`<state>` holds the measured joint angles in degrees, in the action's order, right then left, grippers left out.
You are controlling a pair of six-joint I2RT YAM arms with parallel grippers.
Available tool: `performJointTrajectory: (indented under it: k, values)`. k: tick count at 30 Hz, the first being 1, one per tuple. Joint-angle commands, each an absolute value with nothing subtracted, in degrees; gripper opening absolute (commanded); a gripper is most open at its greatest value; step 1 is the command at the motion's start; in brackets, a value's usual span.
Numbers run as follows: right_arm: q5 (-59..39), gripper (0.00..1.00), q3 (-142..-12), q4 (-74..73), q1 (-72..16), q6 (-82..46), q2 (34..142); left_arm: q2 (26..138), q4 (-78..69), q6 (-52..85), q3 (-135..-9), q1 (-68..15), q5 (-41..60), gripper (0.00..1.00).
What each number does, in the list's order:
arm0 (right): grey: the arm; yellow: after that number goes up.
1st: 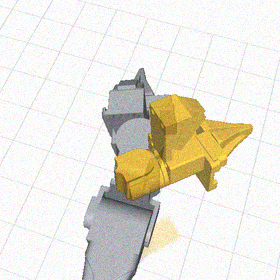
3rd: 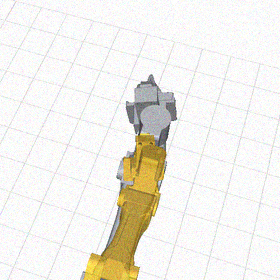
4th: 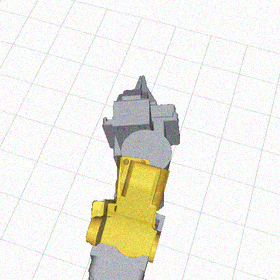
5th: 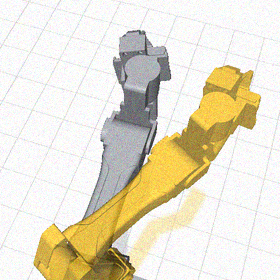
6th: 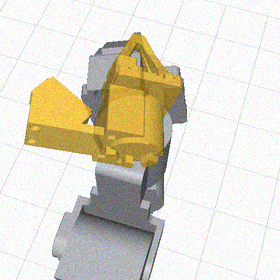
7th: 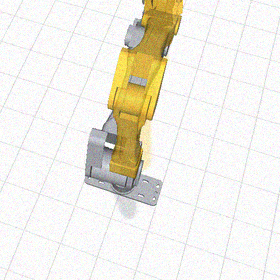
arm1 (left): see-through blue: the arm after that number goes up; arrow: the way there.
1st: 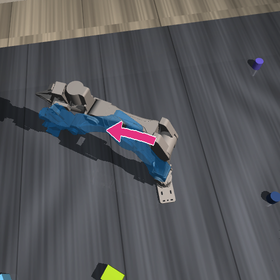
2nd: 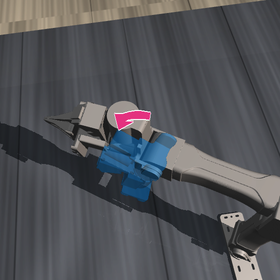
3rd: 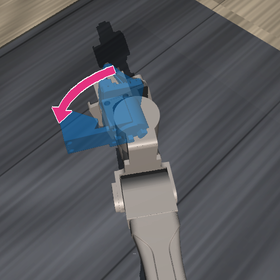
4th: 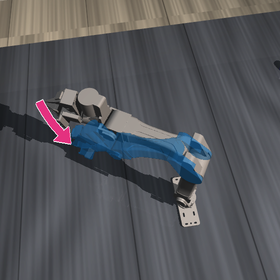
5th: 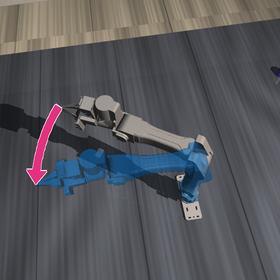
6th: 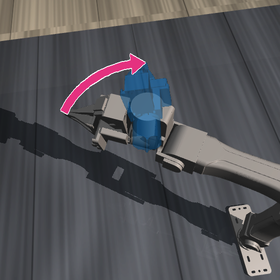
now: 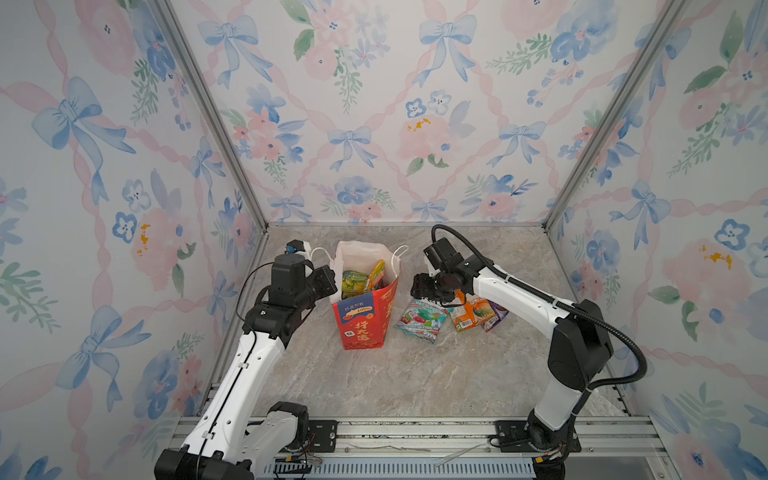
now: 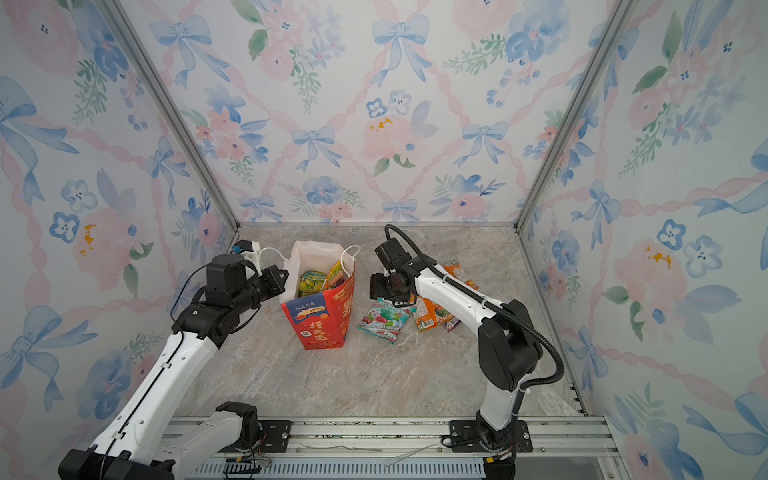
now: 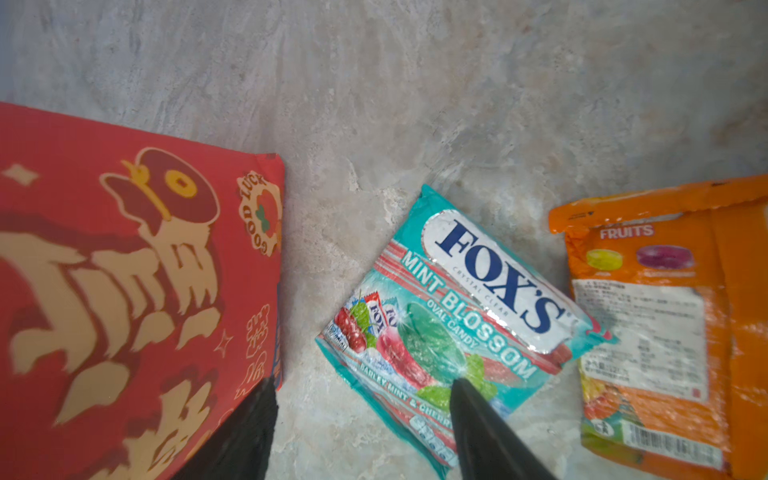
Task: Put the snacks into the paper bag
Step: 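Raise the right gripper out of the bag and move over the teal Fox's bag, then lower the right gripper and close it on the teal Fox's bag's edge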
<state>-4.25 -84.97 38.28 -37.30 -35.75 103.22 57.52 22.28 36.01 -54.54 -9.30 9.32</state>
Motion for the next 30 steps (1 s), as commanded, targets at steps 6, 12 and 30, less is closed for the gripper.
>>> performJointTrajectory:
  k: [6,12,30]
  values:
    - [-1.27,0.68,-91.99,37.14,-39.1,-37.37,111.45,57.62,22.32,34.32,-53.83,-8.53,10.48,0.0]
    - [-0.28,0.68,-102.0,40.36,-42.7,-36.17,118.7,57.68,22.28,34.28,-54.06,-8.53,10.89,0.0]
    - [-5.2,0.69,-99.13,37.62,-42.59,-35.2,115.85,57.26,22.32,34.32,-54.14,-8.44,10.84,0.0]
